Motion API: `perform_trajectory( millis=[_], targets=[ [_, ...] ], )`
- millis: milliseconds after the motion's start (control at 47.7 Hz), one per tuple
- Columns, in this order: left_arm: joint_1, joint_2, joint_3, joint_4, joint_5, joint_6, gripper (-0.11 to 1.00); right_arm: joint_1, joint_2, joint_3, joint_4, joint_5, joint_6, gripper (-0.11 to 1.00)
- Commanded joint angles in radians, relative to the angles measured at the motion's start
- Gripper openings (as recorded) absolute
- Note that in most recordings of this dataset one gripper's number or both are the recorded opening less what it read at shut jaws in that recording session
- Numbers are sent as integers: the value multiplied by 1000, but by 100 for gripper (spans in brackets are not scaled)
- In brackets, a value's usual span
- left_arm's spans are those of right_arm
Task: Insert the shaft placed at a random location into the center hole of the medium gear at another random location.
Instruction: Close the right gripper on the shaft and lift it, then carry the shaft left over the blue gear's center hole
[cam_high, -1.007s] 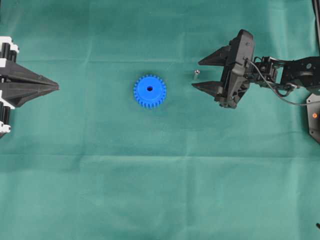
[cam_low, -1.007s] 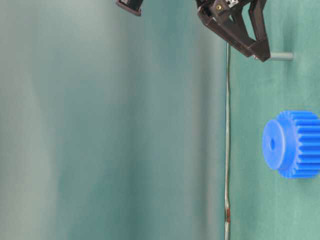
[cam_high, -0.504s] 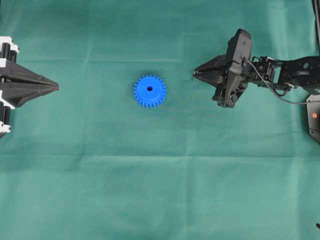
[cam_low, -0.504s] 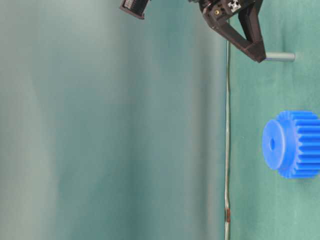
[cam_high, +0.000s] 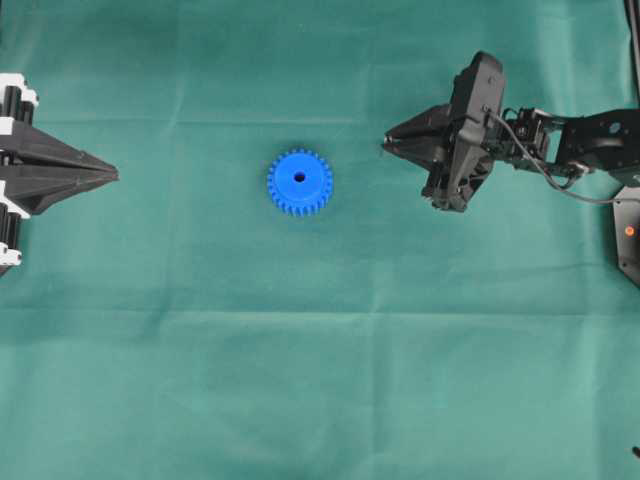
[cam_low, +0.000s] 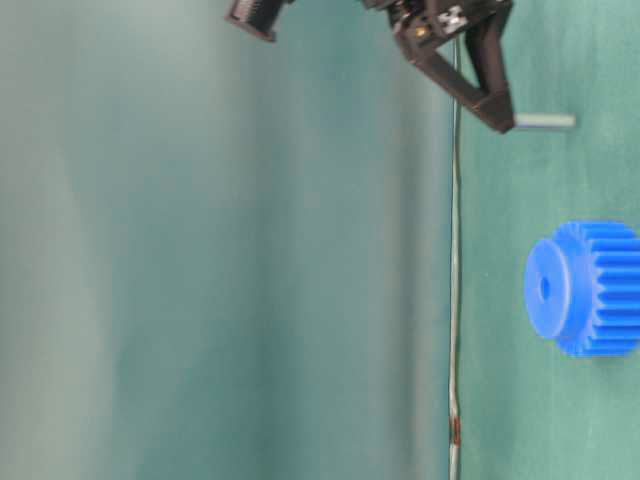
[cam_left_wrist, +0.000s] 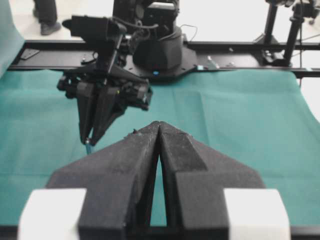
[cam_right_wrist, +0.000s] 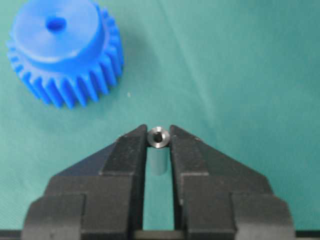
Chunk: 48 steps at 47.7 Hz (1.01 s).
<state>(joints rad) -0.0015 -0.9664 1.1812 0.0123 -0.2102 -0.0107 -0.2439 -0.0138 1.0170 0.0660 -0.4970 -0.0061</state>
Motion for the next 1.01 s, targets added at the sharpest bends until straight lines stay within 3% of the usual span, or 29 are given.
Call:
perform_trajectory(
  millis=[0, 189, 336, 755, 986],
  targets=[
    [2, 6, -25, 2, -3, -2, 0, -5, -66, -35, 2, 44, -17, 13],
    [2, 5, -25, 2, -3, -2, 0, -3, -167, -86, 2, 212, -17, 13],
    [2, 5, -25, 2, -2, -2, 0, 2, -215, -107, -9, 278, -18, 13],
    [2, 6, -23, 2, -2, -2, 0, 26, -199, -121, -8, 267, -14, 13],
    [2, 6, -23, 2, -3, 0, 0, 86, -120, -210, -8, 253, -14, 13]
  ],
)
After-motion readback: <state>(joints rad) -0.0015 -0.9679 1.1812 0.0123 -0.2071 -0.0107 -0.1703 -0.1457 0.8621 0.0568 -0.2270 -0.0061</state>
